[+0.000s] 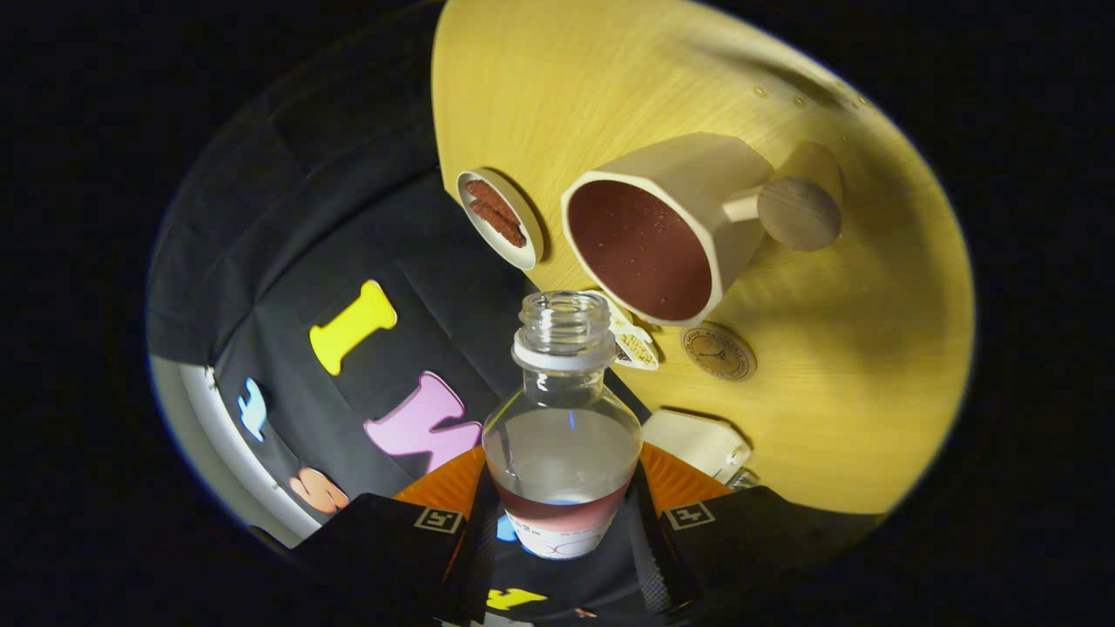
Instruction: Take the bottle from table, then pour the juice into the cup, finally place the bottle on the coaster
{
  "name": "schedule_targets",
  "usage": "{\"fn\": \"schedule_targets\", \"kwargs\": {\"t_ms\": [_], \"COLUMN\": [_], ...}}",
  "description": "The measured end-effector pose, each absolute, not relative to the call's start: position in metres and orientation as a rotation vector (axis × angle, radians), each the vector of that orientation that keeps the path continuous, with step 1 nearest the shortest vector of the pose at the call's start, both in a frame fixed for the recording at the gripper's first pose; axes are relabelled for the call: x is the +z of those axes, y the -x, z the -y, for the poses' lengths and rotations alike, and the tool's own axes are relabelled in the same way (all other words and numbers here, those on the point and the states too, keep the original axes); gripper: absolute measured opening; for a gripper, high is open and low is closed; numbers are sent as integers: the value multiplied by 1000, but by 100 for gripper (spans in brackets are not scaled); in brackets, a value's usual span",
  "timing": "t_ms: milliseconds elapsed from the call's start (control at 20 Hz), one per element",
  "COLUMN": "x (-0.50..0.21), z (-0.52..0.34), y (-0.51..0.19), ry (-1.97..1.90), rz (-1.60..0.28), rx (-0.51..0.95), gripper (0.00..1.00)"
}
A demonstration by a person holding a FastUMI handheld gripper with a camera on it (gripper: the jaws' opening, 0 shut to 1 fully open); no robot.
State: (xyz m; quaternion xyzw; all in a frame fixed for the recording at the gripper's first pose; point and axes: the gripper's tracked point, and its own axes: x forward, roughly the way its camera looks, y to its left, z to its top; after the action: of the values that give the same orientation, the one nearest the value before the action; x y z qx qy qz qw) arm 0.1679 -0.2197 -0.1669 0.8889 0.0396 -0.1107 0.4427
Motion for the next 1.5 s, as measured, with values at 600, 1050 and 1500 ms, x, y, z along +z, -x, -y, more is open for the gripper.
{"fn": "schedule_targets", "kwargs": {"t_ms": [600, 1050, 1500], "x": [-167, -176, -187], "z": [187, 169, 132], "y": [-97, -40, -109], "ry": [-1270, -565, -325], "rz": [-177, -117, -158], "rx": [-130, -111, -137], "gripper": [68, 68, 68]}}
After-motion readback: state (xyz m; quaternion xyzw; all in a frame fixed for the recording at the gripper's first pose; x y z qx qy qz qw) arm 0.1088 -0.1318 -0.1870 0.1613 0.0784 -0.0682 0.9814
